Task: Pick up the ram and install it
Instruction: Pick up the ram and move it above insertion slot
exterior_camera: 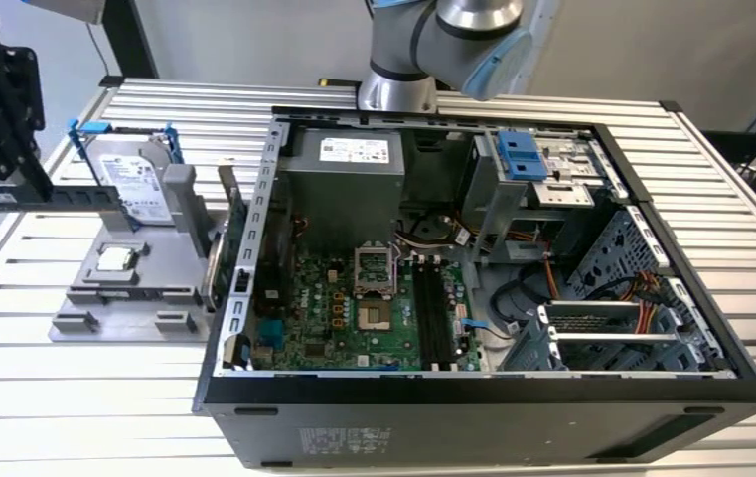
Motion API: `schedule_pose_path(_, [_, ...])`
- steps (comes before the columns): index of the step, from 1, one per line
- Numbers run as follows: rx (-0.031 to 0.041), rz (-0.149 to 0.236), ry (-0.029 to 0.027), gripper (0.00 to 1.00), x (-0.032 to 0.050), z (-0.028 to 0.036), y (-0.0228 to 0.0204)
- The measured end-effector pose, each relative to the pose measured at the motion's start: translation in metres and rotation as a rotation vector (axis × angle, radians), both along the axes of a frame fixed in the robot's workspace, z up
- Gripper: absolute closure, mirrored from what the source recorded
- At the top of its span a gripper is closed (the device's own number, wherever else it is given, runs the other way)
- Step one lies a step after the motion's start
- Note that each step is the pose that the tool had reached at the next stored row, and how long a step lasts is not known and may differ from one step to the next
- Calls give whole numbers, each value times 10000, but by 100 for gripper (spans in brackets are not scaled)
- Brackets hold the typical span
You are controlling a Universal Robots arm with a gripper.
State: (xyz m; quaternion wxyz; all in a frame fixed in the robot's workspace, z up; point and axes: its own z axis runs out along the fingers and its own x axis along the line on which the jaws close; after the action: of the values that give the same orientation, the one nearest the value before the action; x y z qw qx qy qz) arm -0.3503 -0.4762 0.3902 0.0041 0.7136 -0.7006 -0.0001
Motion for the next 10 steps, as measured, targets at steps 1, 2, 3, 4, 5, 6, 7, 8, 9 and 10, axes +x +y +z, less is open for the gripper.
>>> schedule_pose_path(1, [16,1,0,100,1,0,-1])
schedule_pose_path(2, [26,-1,0,100,0,1,0])
schedule_pose_path(3, [47,-1,2,100,0,2,0])
schedule_pose_path(4, [49,-1,6,100,8,0,-1])
schedule_pose_path(5, [50,-12,12,100,19,0,-1])
schedule_pose_path(6, [49,-29,14,100,31,1,-1])
schedule_pose_path(7, [49,-41,14,100,47,1,-1])
schedule_pose_path(8, [49,-47,16,100,67,1,-1])
schedule_pose_path(9, [49,-50,16,100,94,1,-1])
schedule_pose_path(10, [49,-50,18,100,127,1,-1])
